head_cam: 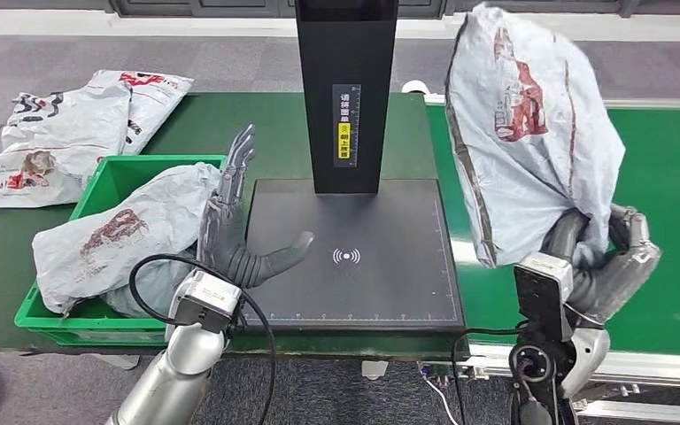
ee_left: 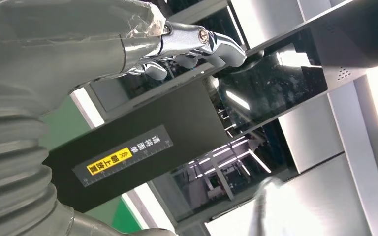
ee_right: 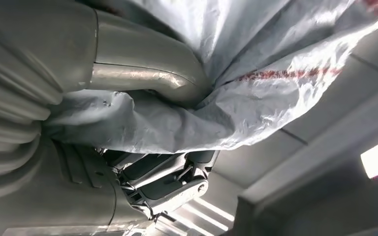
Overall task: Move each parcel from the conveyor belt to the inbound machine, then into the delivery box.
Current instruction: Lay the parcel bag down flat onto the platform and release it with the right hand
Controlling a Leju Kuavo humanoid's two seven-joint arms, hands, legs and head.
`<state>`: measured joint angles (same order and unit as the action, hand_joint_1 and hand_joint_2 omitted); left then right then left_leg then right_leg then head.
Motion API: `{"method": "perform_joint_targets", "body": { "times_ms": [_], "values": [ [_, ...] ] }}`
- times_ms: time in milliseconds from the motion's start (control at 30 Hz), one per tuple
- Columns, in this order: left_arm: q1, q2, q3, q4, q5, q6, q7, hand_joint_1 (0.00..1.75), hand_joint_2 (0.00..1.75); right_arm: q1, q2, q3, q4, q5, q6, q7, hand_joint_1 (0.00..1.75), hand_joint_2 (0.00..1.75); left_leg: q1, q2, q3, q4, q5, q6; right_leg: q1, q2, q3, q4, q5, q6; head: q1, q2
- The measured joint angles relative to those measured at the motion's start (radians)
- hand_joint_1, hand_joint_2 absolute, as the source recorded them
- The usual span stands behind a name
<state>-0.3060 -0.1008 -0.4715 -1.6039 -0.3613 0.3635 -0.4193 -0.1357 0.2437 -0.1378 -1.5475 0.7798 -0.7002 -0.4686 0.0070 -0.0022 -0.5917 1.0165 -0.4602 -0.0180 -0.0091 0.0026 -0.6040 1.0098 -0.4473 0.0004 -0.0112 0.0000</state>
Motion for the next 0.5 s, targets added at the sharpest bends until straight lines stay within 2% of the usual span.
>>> {"method": "perform_joint_targets", "body": {
  "times_ms": [67, 233, 367, 500],
  "values": [
    [-0.003, -0.002, 0.000, 0.006, 0.004, 0.000, -0.005, 0.00, 1.75, 0.006, 0.006, 0.015, -0.035, -0.005, 0.000, 0.009, 1.75, 1.75, 0.000, 0.000, 0.000, 0.000, 0.000, 0.000, 0.000, 0.000, 0.000, 0.000, 0.000, 0.000, 0.000, 0.000],
    [-0.015, -0.009, 0.000, 0.017, 0.016, 0.000, -0.012, 0.00, 1.75, 0.000, -0.003, 0.094, -0.043, -0.020, 0.006, 0.100, 1.75, 1.75, 0.000, 0.000, 0.000, 0.000, 0.000, 0.000, -0.001, 0.001, 0.000, 0.000, 0.001, 0.000, 0.000, 0.000],
    [-0.033, -0.011, -0.001, 0.028, 0.023, 0.000, -0.012, 0.00, 1.75, -0.038, -0.033, 0.196, 0.029, -0.047, 0.037, 0.193, 1.75, 1.75, 0.000, 0.001, 0.001, 0.000, 0.001, 0.000, -0.001, 0.001, 0.000, 0.000, 0.001, 0.000, 0.000, 0.000],
    [-0.045, -0.011, -0.002, 0.037, 0.028, 0.000, -0.013, 0.00, 1.75, -0.055, -0.058, 0.290, 0.095, -0.055, 0.035, 0.215, 1.75, 1.75, 0.000, 0.000, 0.000, 0.000, 0.002, 0.000, 0.000, 0.000, 0.000, 0.000, 0.001, 0.000, 0.000, 0.000]
  ]
}}
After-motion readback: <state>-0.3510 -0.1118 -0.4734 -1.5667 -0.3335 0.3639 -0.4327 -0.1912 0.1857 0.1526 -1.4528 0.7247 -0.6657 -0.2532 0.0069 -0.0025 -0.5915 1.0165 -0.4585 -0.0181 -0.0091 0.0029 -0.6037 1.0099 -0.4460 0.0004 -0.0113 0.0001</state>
